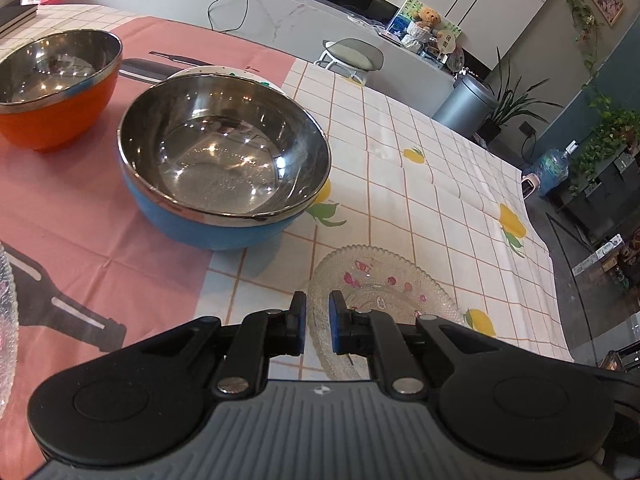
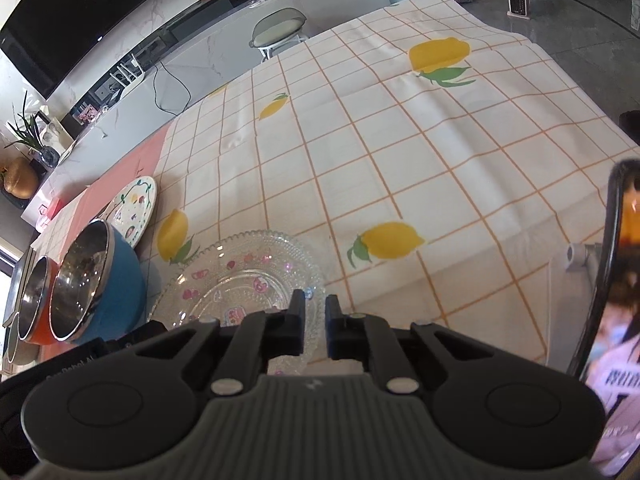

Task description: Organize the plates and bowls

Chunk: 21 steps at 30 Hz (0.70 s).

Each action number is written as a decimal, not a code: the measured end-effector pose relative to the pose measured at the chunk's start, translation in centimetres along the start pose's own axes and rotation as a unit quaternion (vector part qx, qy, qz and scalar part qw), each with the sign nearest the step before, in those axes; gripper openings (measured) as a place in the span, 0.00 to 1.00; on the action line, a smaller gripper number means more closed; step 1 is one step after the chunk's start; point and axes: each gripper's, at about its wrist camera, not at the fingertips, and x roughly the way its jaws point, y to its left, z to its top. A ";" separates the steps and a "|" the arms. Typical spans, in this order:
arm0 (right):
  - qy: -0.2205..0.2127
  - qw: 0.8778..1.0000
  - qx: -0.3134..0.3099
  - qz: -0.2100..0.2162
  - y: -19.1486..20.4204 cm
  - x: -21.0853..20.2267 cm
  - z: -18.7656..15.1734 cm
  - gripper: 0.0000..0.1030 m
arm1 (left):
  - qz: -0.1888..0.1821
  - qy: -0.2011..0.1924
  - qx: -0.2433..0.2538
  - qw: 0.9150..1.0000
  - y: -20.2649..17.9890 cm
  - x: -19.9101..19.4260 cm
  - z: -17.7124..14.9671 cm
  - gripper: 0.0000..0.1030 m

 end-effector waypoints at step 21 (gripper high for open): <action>0.025 0.999 -0.029 0.010 7.3 -4.6 -8.6 0.07 | 0.011 -0.033 0.004 0.999 5.9 -9.7 0.0 0.12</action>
